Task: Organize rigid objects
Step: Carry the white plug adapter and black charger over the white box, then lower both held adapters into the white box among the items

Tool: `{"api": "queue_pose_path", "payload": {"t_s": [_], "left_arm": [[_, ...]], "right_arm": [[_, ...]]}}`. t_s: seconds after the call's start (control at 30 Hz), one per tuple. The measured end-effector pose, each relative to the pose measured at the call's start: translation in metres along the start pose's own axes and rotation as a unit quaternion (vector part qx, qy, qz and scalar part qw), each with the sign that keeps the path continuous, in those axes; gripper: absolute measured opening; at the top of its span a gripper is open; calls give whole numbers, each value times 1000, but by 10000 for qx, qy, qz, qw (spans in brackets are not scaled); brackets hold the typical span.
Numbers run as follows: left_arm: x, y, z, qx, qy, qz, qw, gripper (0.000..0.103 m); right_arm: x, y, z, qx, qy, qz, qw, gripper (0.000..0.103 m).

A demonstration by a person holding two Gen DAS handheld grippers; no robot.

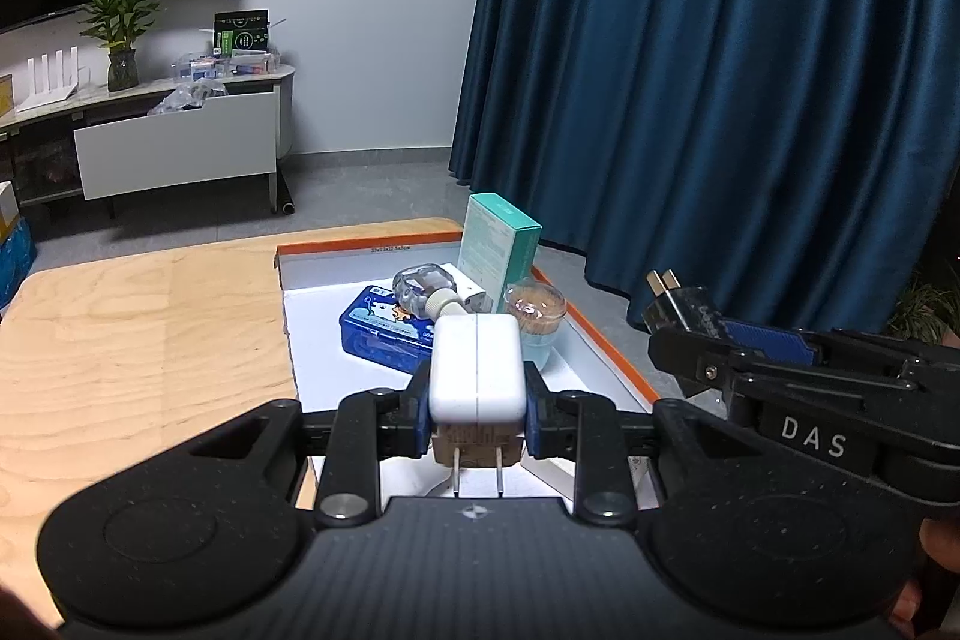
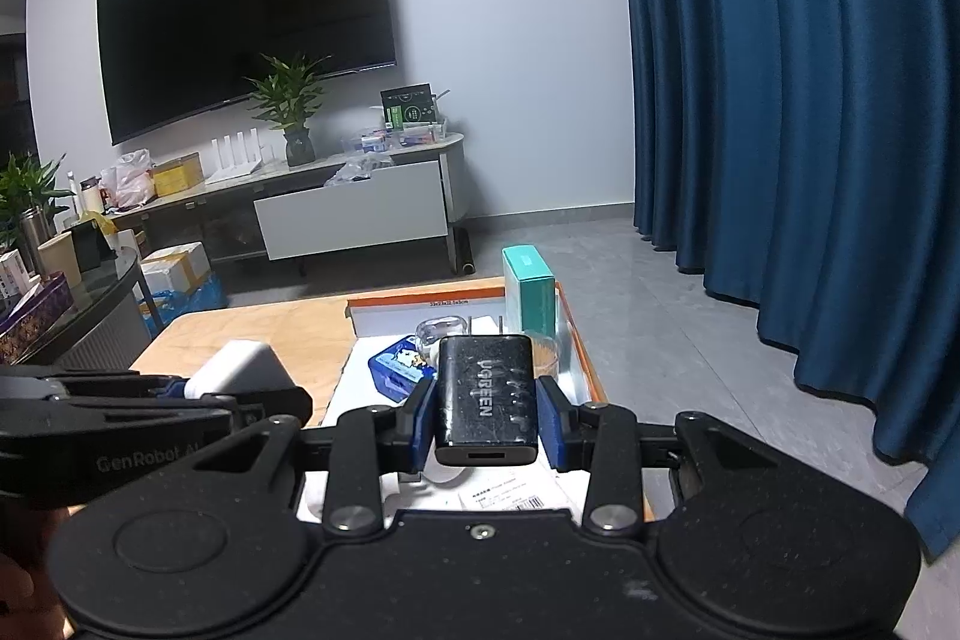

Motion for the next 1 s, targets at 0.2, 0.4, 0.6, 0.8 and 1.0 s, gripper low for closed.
{"api": "queue_pose_path", "payload": {"t_s": [0.2,0.4,0.6,0.8,1.0], "left_arm": [[7,-1,2,0,70,2,10000,29],[13,-1,6,-9,94,-13,10000,29],[18,-1,8,-2,141,-32,9999,29],[22,-1,13,-5,182,-68,9998,29],[25,1,18,-16,217,-94,9997,29]], "right_arm": [[4,-2,2,-5,10,-12,10000,43],[17,-5,10,17,1,-3,10000,43],[24,-4,14,10,4,17,10000,43],[31,-5,21,13,-2,14,10000,43],[32,-6,24,26,2,19,10000,43]]}}
Point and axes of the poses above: each gripper's, at about its wrist camera, not at the fingertips, and x roughly the way its jaws point, y to its left, z to its top, the point moved 5 cm from there along x, roughly the way its jaws point, and after that the axes turned 5 degrees about -x, right-handed, at the moved point
